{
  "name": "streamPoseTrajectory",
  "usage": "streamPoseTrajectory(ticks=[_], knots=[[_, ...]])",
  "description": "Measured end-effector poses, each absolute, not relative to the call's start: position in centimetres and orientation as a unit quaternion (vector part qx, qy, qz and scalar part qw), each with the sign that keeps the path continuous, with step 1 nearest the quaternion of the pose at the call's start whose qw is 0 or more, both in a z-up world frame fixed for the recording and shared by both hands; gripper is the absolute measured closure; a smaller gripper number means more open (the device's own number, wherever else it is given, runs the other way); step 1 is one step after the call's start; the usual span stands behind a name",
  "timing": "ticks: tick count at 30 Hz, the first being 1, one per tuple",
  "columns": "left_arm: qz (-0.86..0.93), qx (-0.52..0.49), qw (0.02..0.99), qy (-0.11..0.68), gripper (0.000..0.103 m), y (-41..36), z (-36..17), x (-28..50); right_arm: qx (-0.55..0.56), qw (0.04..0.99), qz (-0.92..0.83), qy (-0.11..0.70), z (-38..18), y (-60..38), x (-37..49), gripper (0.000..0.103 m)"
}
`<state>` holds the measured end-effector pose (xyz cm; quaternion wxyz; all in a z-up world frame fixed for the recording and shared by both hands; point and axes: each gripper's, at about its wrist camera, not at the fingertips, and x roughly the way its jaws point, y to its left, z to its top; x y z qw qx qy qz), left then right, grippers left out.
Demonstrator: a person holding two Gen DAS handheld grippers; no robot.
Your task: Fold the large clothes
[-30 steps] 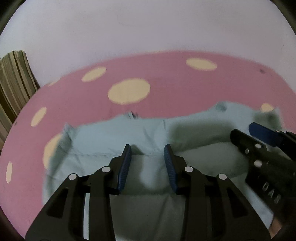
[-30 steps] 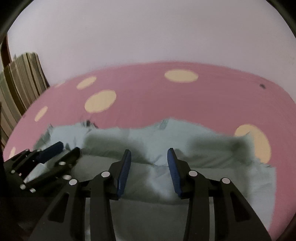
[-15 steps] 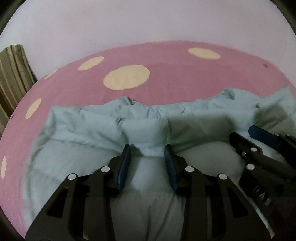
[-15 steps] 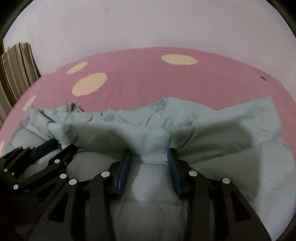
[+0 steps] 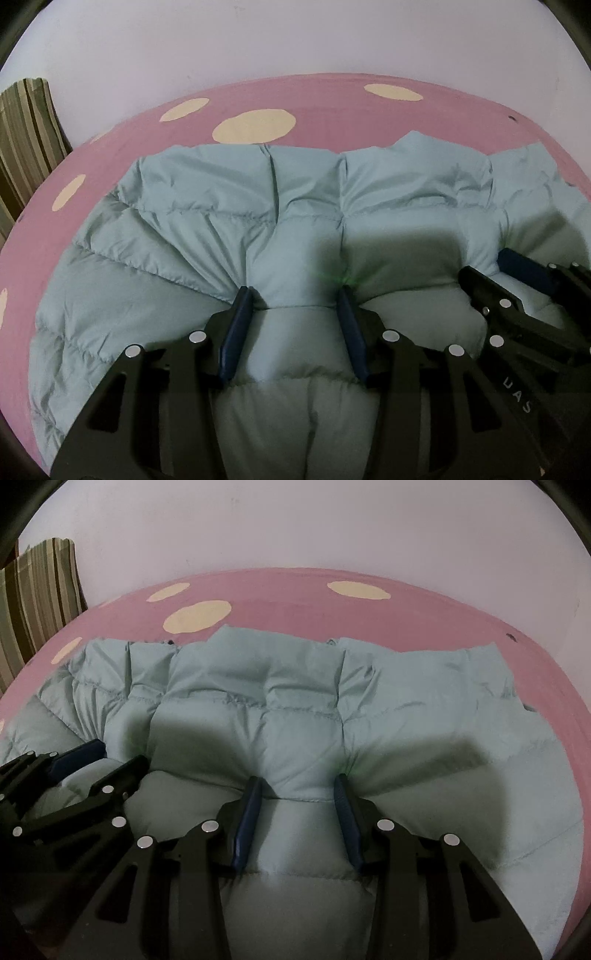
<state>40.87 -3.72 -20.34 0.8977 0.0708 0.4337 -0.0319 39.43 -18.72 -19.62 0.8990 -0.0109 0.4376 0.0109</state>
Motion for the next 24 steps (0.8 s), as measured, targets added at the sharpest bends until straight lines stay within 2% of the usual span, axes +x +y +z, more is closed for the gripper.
streamPoseTrajectory(ticks=[4,8,11,16,20,21,23,24], knots=[[-0.040,0.069,0.905,0.419,0.056,-3.2,-18.8,40.3,0.010,0.903,0.018,0.429,-18.1,-19.6,38.6,0.062],[-0.014,0.058,0.918,0.392,0.041,-0.7,-16.1,37.6,0.031,0.917,-0.006,0.397,-15.3,-22.5,36.1,0.061],[0.023,0.045,0.924,0.378,0.041,1.9,-15.2,36.0,0.053,0.914,-0.054,0.398,-14.8,-26.6,34.7,0.061],[0.018,0.039,0.894,0.447,0.040,3.9,-18.8,38.0,0.071,0.883,-0.070,0.459,-18.8,-29.4,35.2,0.061],[0.016,0.037,0.903,0.429,0.041,4.2,-17.0,36.8,0.073,0.891,-0.063,0.443,-17.2,-29.6,34.4,0.060],[0.020,0.033,0.906,0.421,0.040,4.7,-16.3,36.4,0.091,0.892,-0.057,0.438,-16.5,-30.1,33.8,0.056],[0.044,0.027,0.916,0.398,0.029,6.0,-15.0,35.5,0.107,0.896,-0.061,0.426,-15.6,-31.2,32.8,0.045],[0.057,0.020,0.919,0.389,0.027,7.1,-14.6,35.2,0.109,0.899,-0.069,0.418,-15.2,-31.9,32.2,0.041]])
